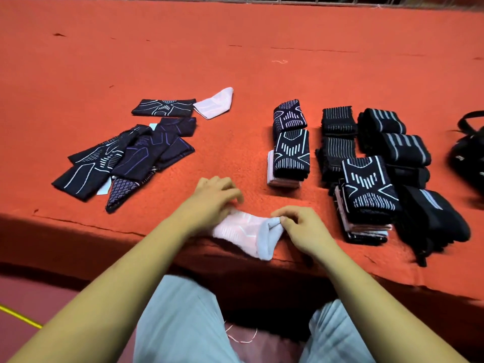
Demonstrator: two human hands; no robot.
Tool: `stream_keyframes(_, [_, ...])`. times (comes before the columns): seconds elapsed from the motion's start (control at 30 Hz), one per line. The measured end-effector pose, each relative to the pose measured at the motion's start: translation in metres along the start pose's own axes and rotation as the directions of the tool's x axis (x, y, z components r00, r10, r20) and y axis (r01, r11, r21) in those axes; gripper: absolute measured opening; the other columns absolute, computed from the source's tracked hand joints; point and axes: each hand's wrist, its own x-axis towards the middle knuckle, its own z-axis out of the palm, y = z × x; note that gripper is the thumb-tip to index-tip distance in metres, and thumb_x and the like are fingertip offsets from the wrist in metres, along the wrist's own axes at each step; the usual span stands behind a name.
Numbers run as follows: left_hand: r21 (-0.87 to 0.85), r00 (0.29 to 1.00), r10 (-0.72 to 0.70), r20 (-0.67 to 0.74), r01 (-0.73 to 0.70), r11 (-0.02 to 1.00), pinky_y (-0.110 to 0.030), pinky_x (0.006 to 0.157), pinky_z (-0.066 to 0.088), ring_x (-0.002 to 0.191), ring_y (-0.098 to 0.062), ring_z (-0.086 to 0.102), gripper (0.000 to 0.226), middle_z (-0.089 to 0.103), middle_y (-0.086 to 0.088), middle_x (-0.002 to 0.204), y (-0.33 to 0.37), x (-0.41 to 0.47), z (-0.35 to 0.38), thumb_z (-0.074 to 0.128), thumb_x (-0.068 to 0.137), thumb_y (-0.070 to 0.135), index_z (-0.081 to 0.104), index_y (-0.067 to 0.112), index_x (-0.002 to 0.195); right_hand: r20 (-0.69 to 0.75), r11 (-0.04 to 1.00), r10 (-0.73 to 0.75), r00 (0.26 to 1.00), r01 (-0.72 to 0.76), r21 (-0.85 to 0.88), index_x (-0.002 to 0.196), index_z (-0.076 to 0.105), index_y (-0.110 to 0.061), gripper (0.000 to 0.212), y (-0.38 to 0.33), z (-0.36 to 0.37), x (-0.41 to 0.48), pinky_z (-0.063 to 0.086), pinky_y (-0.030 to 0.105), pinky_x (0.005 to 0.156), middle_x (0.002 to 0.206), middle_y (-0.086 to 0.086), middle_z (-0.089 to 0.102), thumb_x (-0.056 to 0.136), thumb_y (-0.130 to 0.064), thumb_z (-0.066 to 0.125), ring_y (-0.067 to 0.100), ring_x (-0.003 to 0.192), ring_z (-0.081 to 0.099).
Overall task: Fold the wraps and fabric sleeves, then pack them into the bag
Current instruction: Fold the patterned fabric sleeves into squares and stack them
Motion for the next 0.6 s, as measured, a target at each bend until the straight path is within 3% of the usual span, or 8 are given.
stream_keyframes(0.07, [-0.119,0.997,0.050,0.060,-0.043,0.992,-0.045,0.092,0.039,0.104,-0.011,0.056,0.032,0.062,0.013,0.109,0.006,-0.006,0.009,0.050,0.086,0.048,0.069,0.030,0.105,0.000,0.995,-0.004,1.000,0.004,-0.100,0.085,0.074,-0.014,0.025,-0.002,-0.001,0.000,0.044,0.019,0.076,0.086,-0.002,0.071,0.087,0.001,0.055,0.010,0.082,0.061])
stream_keyframes(0.13, [-0.252,0.987,0.062,0.145,-0.024,0.967,-0.044,0.099,0.042,0.112,-0.007,0.057,0.043,0.064,0.016,0.119,0.007,-0.011,0.015,0.046,0.088,0.053,0.069,0.029,0.116,0.013,0.964,-0.090,0.996,0.090,-0.250,0.084,0.076,-0.018,0.014,-0.004,-0.004,0.002,0.042,0.030,0.083,0.089,0.000,0.067,0.088,-0.017,0.062,0.014,0.087,0.055])
stream_keyframes(0.23, [-0.175,0.982,0.069,0.178,-0.038,0.984,-0.039,0.109,0.034,0.131,-0.006,0.047,0.059,0.055,0.017,0.141,0.003,-0.018,0.024,0.038,0.087,0.062,0.061,0.033,0.133,0.199,0.867,-0.221,0.955,0.285,-0.408,0.105,0.075,-0.032,0.020,-0.010,-0.008,0.001,0.034,0.032,0.092,0.099,-0.010,0.054,0.091,-0.041,0.065,0.014,0.099,0.044])
stream_keyframes(0.3, [-0.127,0.983,0.057,0.174,-0.035,0.991,-0.033,0.110,0.027,0.136,-0.004,0.040,0.062,0.047,0.021,0.147,0.003,-0.023,0.031,0.034,0.087,0.066,0.056,0.039,0.138,0.314,0.799,-0.217,0.924,0.353,-0.488,0.109,0.073,-0.036,0.021,-0.013,-0.010,0.000,0.030,0.034,0.090,0.099,-0.014,0.049,0.092,-0.041,0.063,0.014,0.101,0.038])
stream_keyframes(0.43, [-0.096,0.993,0.035,0.116,-0.024,0.995,-0.029,0.104,0.027,0.137,-0.001,0.038,0.057,0.043,0.027,0.148,0.003,-0.028,0.036,0.034,0.090,0.067,0.051,0.044,0.139,0.378,0.721,-0.194,0.905,0.393,-0.570,0.098,0.070,-0.032,0.010,-0.004,-0.015,-0.006,0.029,0.035,0.087,0.098,-0.016,0.047,0.088,-0.035,0.068,0.013,0.100,0.036])
stream_keyframes(0.6, [-0.096,0.992,0.022,0.125,-0.010,0.995,-0.029,0.098,0.028,0.137,0.000,0.037,0.058,0.043,0.028,0.147,0.003,-0.026,0.037,0.032,0.090,0.068,0.052,0.045,0.139,0.227,0.811,-0.380,0.897,0.441,-0.384,0.086,0.058,-0.021,0.014,0.020,-0.033,-0.025,0.041,0.039,0.080,0.090,-0.008,0.057,0.080,-0.012,0.067,0.017,0.088,0.047])
